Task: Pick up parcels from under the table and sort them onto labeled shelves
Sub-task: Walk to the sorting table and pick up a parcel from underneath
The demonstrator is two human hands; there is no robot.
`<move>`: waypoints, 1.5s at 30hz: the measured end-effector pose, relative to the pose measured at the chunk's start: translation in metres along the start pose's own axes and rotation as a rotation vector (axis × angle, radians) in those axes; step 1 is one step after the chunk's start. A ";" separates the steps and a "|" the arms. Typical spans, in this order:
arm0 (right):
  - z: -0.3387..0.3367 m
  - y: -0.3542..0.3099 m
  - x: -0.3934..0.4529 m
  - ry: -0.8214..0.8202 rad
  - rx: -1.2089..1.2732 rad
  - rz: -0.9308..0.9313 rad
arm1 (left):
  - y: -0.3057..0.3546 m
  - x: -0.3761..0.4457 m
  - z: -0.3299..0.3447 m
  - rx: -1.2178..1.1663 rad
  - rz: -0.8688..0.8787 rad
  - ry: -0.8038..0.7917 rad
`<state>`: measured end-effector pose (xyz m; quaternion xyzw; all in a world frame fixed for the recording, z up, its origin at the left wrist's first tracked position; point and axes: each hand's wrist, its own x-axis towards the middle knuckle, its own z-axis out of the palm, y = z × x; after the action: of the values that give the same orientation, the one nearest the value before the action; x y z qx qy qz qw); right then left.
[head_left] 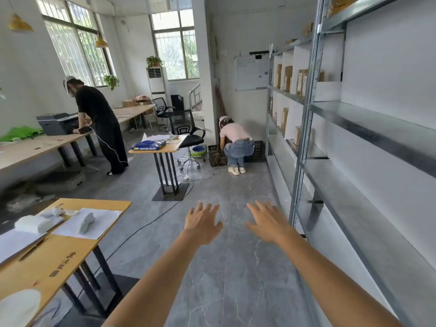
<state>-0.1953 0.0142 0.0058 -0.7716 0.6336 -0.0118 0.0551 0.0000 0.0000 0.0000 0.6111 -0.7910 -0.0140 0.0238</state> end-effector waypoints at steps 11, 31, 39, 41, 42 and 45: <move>-0.006 -0.021 0.190 -0.008 -0.111 -0.105 | -0.095 0.150 0.007 -0.031 -0.064 0.020; 0.023 -0.078 0.553 -0.092 -0.079 -0.298 | -0.286 0.390 0.029 -0.029 -0.312 -0.022; 0.002 -0.116 0.722 -0.094 -0.094 -0.492 | -0.365 0.511 0.013 -0.053 -0.511 0.008; -0.001 -0.126 0.755 -0.092 -0.097 -0.524 | -0.385 0.533 0.016 -0.061 -0.548 0.008; -0.002 -0.130 0.769 -0.091 -0.102 -0.543 | -0.396 0.543 0.018 -0.064 -0.566 0.007; 0.000 -0.146 0.814 -0.098 -0.135 -0.591 | -0.431 0.570 0.024 -0.073 -0.624 0.016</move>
<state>0.1073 -0.7549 -0.0219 -0.9240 0.3777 0.0522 0.0284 0.2715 -0.6605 -0.0339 0.8232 -0.5641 -0.0440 0.0466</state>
